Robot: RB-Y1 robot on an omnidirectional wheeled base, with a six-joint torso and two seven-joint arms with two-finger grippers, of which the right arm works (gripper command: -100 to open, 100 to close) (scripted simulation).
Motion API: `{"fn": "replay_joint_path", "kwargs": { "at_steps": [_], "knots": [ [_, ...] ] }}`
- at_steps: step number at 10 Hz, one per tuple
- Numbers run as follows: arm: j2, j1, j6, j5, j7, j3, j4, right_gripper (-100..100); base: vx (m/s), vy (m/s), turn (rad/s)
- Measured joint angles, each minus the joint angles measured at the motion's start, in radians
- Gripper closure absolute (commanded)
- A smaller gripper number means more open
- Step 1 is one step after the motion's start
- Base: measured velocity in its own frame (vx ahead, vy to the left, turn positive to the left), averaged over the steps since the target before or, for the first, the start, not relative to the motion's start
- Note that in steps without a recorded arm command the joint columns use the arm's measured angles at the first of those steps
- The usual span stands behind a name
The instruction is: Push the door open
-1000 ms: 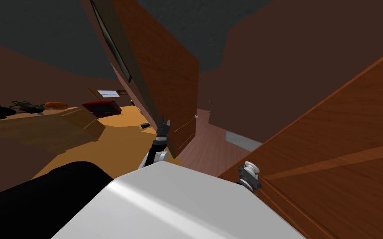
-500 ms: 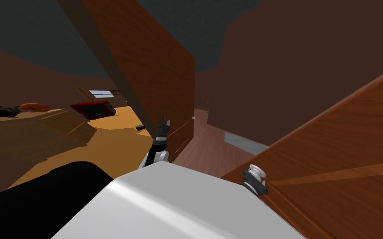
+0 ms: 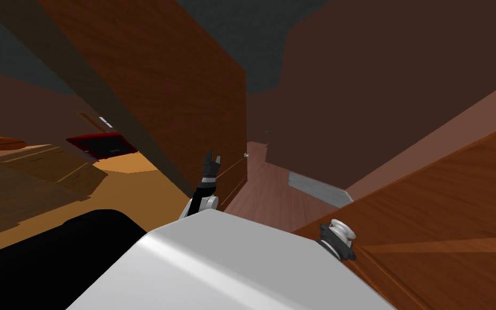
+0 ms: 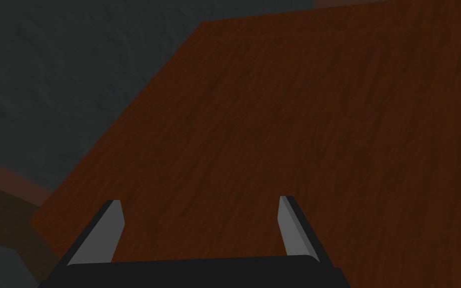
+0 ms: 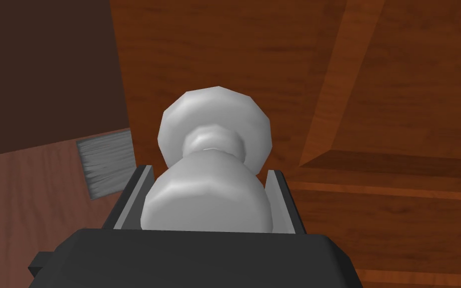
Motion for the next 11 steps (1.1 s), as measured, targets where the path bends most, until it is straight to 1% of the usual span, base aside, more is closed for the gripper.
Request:
{"fn": "replay_joint_path", "kwargs": {
  "at_steps": [1,2,3,4,5,6,7,8,10,11],
  "knots": [
    [0.002,0.01,0.003,-0.004,0.003,-0.006,-0.015,100,0.174,-0.019,-0.051],
    [0.01,0.017,0.006,-0.009,0.011,-0.014,-0.026,100,0.091,-0.011,-0.025],
    [0.011,0.019,0.006,-0.01,0.013,-0.016,-0.026,100,0.118,-0.022,-0.039],
    [0.013,0.028,0.012,-0.017,0.017,-0.022,-0.035,100,0.161,-0.052,-0.057],
    [0.011,0.027,0.013,-0.023,0.019,-0.029,-0.028,100,0.165,-0.11,-0.042],
    [0.009,0.021,0.008,-0.029,0.018,-0.037,-0.014,100,0.178,-0.121,-0.033],
    [0.008,0.021,0.007,-0.037,0.022,-0.049,-0.014,100,0.17,-0.112,-0.027],
    [0.002,0.021,0.004,-0.043,0.021,-0.057,-0.013,100,0.167,-0.085,-0.058],
    [-0.005,0.015,-0.007,-0.058,0.022,-0.08,0.0,100,0.215,-0.082,-0.069],
    [-0.007,0.018,-0.013,-0.065,0.018,-0.09,0.007,100,0.185,-0.112,-0.06]
  ]
}}
